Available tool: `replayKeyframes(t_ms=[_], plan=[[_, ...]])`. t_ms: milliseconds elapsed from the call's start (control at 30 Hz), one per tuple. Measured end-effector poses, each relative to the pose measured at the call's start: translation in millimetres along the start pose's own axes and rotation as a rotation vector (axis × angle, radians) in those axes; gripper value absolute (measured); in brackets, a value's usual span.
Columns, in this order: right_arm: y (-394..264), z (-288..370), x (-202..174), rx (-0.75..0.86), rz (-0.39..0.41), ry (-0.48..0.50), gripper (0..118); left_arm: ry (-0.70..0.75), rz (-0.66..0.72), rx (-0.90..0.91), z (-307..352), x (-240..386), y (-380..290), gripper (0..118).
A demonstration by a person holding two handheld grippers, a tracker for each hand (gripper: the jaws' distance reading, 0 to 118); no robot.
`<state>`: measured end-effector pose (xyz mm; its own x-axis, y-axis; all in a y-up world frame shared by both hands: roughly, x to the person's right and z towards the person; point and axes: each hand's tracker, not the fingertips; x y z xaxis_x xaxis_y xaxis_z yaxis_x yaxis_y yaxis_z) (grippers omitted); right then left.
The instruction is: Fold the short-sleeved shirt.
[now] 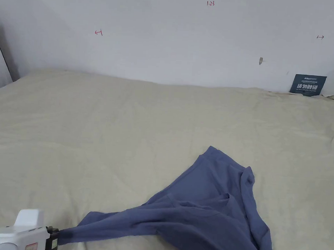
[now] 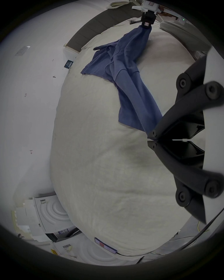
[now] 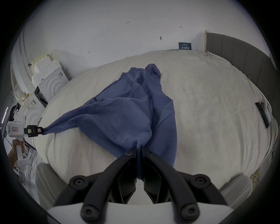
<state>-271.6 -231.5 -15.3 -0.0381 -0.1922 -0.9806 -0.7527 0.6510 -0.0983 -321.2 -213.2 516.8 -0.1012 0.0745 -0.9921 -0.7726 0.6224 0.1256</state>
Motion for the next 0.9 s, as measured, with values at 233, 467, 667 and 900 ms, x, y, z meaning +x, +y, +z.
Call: replayKeyframes(t_ms=[233,467,667,900], plan=[[-16,-15,-5,-0.073,-0.023,-0.054,4,0.026,0.008,-0.047,-9,1,-13,0],[-22,-29,-5,-0.118,-0.04,-0.078,4,0.049,0.008,-0.129,-33,2,-24,0],[-18,-25,-6,-0.117,-0.039,-0.078,4,0.057,-0.003,-0.136,-34,9,-29,0],[-4,0,-13,-0.045,-0.02,-0.067,62,0.02,0.021,-0.101,-15,20,-16,94]])
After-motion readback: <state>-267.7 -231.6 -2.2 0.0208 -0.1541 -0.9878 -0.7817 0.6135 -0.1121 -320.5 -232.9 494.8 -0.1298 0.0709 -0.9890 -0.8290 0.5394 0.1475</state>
